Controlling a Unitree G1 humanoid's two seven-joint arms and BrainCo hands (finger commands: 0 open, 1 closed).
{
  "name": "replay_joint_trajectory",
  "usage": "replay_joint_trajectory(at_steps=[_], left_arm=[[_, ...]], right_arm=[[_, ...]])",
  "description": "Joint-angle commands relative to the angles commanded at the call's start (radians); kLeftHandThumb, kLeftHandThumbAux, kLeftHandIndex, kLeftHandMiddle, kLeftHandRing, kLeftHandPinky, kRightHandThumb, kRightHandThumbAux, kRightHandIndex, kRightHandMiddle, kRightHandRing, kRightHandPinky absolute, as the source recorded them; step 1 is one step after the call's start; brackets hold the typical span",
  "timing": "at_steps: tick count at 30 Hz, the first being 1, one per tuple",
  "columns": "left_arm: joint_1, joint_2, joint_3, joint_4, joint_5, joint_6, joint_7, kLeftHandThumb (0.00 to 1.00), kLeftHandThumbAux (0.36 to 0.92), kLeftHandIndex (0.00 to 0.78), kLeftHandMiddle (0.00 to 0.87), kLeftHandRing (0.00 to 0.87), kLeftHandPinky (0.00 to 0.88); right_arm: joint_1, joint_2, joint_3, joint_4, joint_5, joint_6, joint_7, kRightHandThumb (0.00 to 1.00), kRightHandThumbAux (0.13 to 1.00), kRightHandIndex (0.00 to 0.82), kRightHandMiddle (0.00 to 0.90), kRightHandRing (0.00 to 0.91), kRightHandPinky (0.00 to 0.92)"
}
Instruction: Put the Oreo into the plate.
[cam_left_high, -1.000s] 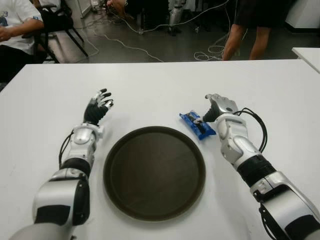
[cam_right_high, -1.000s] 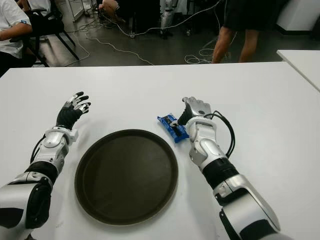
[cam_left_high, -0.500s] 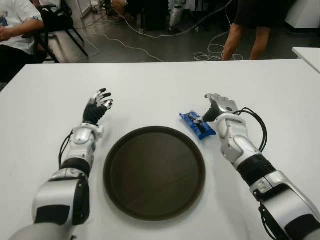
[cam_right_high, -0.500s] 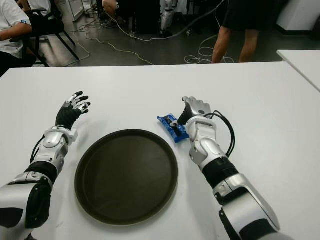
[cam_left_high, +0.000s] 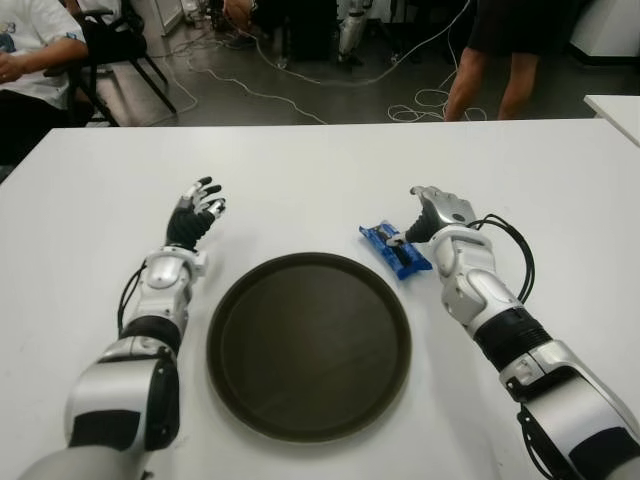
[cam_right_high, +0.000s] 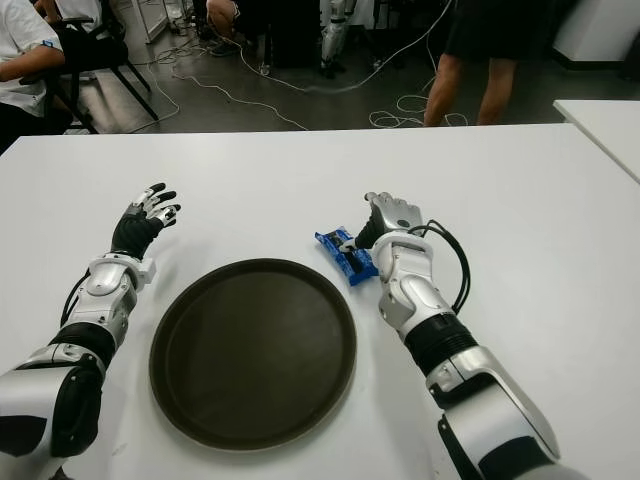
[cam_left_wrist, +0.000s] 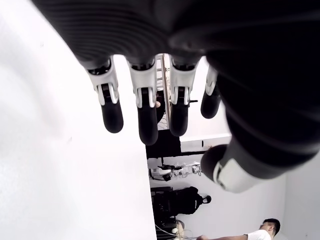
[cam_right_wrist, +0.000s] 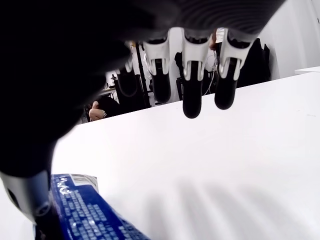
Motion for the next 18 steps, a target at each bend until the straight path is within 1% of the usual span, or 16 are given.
replay_joint_trajectory(at_steps=[7, 10, 13, 18], left_arm=[[-0.001, 0.0, 0.002, 0.003, -0.004, 0.006, 0.001, 0.157, 0.701, 0.098, 0.173, 0.174, 0.184], [-0.002, 0.0, 0.002, 0.003, -0.005, 0.006, 0.0, 0.159, 0.704, 0.096, 0.17, 0.169, 0.171], [-0.002, -0.001, 0.003, 0.003, -0.005, 0.003, 0.001, 0.158, 0.705, 0.095, 0.167, 0.166, 0.176], [-0.002, -0.002, 0.005, 0.003, -0.008, -0.001, -0.002, 0.161, 0.706, 0.107, 0.176, 0.176, 0.189]], right_arm=[[0.003, 0.0, 0.002, 0.0, 0.007, -0.012, 0.007, 0.0, 0.664, 0.195, 0.211, 0.236, 0.253], [0.001, 0.0, 0.007, 0.003, 0.011, -0.01, 0.009, 0.0, 0.663, 0.186, 0.21, 0.236, 0.247], [-0.001, 0.002, 0.012, 0.007, 0.011, -0.005, 0.011, 0.0, 0.659, 0.168, 0.197, 0.224, 0.231], [-0.006, 0.003, 0.019, 0.013, 0.009, -0.003, 0.009, 0.0, 0.651, 0.173, 0.196, 0.222, 0.237]])
